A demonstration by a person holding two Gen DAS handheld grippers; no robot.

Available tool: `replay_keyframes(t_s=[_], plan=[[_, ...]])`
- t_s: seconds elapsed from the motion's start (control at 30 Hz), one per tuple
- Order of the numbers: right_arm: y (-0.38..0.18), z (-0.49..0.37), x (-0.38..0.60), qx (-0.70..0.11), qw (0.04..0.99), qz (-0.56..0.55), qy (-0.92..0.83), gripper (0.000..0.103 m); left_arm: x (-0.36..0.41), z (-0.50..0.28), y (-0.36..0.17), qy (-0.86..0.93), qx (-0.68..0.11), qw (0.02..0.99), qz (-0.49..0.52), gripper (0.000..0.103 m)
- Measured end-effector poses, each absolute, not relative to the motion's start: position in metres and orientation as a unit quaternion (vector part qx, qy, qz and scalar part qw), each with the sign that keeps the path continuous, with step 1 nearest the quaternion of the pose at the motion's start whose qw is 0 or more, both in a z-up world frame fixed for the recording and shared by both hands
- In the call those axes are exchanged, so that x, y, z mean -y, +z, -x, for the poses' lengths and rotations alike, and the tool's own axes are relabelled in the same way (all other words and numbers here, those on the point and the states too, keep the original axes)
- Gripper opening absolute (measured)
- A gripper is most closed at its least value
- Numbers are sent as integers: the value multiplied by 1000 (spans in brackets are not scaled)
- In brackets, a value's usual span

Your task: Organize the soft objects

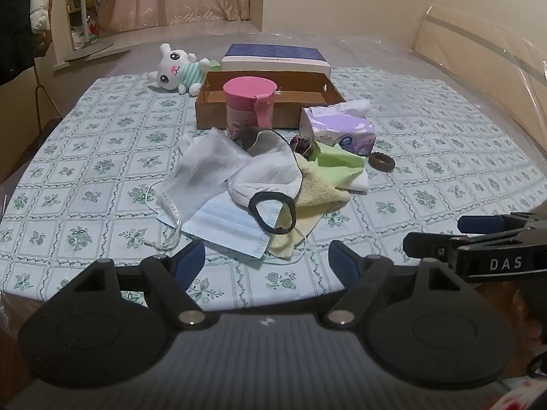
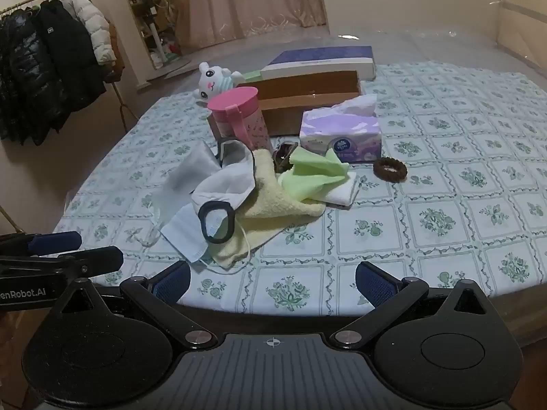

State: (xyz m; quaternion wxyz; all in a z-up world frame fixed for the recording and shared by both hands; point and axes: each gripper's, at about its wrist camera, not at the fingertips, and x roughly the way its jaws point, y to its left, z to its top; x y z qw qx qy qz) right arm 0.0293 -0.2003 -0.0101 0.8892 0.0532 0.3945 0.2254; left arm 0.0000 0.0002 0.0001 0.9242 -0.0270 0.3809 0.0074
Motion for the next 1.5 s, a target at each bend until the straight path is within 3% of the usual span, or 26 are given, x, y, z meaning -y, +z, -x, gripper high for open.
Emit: replay_keyframes(t_s=[1.5], plan=[[0,-29,201,-381,893,-62,231,102,-7,-1,6,10,-377,926,22,78]])
